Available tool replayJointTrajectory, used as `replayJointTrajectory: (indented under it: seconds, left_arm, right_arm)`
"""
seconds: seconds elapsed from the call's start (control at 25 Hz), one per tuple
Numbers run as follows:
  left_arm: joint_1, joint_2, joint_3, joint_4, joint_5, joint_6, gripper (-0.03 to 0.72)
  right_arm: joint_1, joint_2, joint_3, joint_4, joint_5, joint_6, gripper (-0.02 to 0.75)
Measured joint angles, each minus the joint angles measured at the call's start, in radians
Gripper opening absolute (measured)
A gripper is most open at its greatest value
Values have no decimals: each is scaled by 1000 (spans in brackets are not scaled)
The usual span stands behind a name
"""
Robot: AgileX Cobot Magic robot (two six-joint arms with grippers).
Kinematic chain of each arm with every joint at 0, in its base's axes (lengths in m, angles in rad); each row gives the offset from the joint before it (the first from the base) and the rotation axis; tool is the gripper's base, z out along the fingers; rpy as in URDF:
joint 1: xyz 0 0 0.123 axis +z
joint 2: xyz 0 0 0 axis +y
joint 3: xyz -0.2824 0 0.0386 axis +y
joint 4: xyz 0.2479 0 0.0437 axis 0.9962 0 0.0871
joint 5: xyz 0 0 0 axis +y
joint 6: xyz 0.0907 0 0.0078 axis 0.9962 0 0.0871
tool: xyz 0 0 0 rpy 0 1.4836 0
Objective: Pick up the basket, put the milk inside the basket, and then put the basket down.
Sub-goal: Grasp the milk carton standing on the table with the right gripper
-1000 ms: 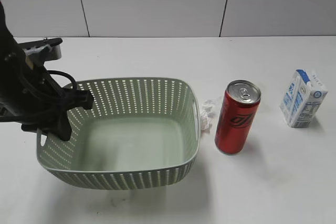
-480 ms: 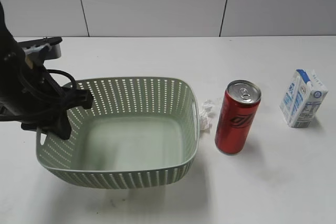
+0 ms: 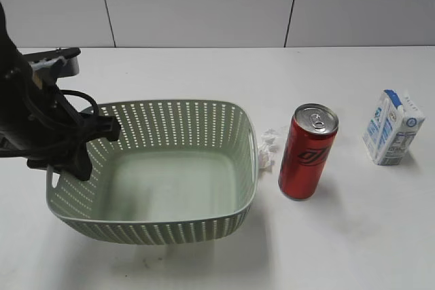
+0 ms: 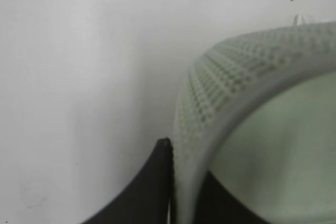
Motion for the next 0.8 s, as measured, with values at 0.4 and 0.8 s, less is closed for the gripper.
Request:
replayJointTrajectory:
  seconds: [0.4, 0.8]
  left_arm:
    - [0, 0, 1, 4, 7, 0, 4]
    - [0, 0, 1, 5, 7, 0, 4]
  right_arm:
    - [0, 12, -5, 8, -11, 1, 590]
    - [0, 358, -119, 99, -108, 4, 638]
